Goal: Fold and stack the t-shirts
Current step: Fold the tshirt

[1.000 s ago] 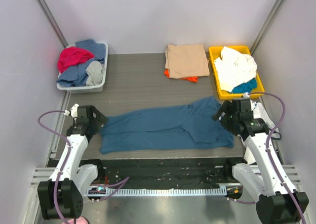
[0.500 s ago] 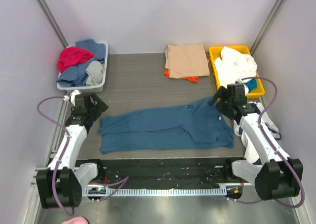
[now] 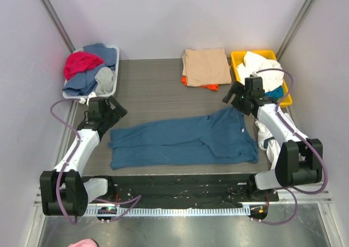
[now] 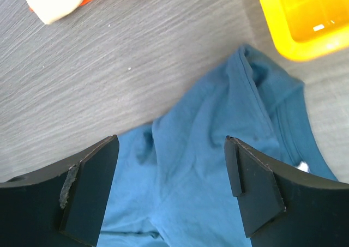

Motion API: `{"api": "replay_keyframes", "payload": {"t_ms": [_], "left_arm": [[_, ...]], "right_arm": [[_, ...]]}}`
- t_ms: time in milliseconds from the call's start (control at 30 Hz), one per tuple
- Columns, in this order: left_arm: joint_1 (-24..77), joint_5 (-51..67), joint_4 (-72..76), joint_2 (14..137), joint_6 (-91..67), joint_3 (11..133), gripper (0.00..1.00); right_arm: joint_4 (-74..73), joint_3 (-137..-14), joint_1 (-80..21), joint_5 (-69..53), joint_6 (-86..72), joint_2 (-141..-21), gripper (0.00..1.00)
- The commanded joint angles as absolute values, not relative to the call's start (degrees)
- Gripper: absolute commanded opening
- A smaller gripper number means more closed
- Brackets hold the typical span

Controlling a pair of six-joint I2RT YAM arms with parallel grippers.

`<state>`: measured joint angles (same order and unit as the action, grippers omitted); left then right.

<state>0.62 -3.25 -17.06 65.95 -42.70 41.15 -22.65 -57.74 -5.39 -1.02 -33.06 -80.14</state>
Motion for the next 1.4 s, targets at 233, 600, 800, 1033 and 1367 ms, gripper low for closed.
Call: {"api": "replay_keyframes", "payload": {"t_ms": [233, 600, 800, 1033, 1367], "left_arm": [[7.8, -0.4, -9.6, 67.7, -48.0, 35.8, 1.00], [8.4, -3.3, -4.0, 77.0, -49.3, 32.6, 1.00], [8.4, -8.8, -6.0, 83.2, -48.3, 36.4, 1.00], [7.3, -15.5, -11.4, 86.4, -48.1, 39.8, 1.00], [4.7, -20.2, -15.3, 81.3, -48.4, 37.7, 1.00]], "right_arm": [[-17.2, -62.9, -5.4, -4.0, -33.5, -91.5, 0.86], [-17.3, -64.0, -5.4, -4.7, -33.5, -97.5, 0.86], [-17.7, -64.5, -5.4, -3.6, -32.8, -98.1, 0.86], [-17.9, -65.6, -5.4, -3.2, -32.9, -100.8, 0.86], [-16.8, -66.4, -5.5, -3.1, -33.3, -105.8, 0.86]]}}
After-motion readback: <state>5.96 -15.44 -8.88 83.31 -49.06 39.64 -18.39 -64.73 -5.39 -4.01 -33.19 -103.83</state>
